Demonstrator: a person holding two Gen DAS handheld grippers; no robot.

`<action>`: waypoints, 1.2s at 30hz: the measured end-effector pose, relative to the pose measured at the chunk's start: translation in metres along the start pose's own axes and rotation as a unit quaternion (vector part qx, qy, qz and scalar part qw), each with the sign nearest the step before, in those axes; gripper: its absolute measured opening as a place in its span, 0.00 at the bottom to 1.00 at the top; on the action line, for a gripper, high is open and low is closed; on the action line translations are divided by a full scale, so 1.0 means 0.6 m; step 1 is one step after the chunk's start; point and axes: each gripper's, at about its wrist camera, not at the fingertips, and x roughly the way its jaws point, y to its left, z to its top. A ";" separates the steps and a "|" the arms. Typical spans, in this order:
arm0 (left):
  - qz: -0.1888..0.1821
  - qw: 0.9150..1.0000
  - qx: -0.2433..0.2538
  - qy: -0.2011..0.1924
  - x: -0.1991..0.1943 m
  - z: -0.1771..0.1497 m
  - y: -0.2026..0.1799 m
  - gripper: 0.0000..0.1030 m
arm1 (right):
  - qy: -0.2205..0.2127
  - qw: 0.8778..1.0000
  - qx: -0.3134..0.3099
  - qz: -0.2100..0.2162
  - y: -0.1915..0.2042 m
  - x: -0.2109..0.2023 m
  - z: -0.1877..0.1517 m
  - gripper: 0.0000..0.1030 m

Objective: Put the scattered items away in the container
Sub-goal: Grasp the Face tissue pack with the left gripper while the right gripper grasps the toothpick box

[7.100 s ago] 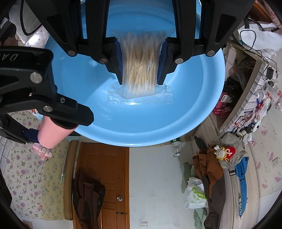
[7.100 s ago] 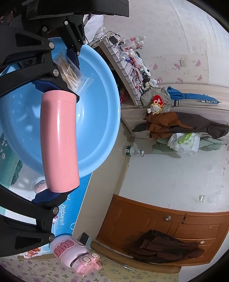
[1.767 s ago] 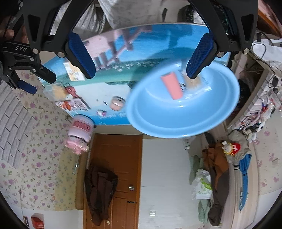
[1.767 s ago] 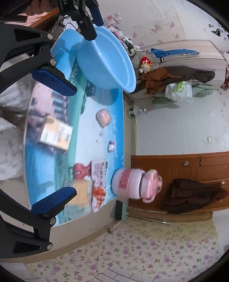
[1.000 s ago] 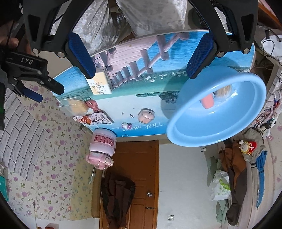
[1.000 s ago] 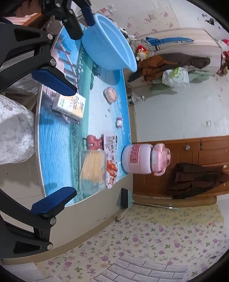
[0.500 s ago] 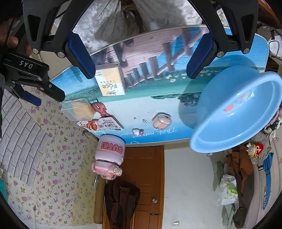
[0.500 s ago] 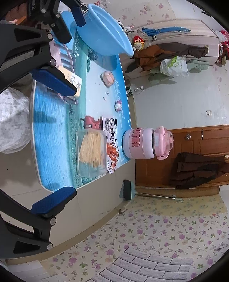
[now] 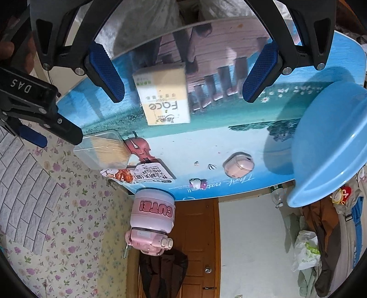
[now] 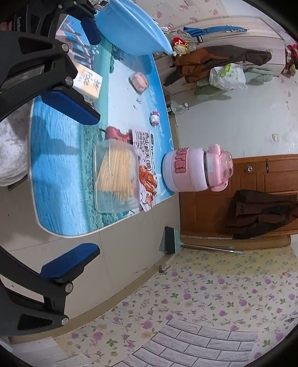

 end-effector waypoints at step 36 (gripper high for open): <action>0.010 1.000 0.011 -0.020 0.051 -0.004 -0.008 0.43 | 0.016 1.000 -0.014 0.001 0.011 0.102 0.021 1.00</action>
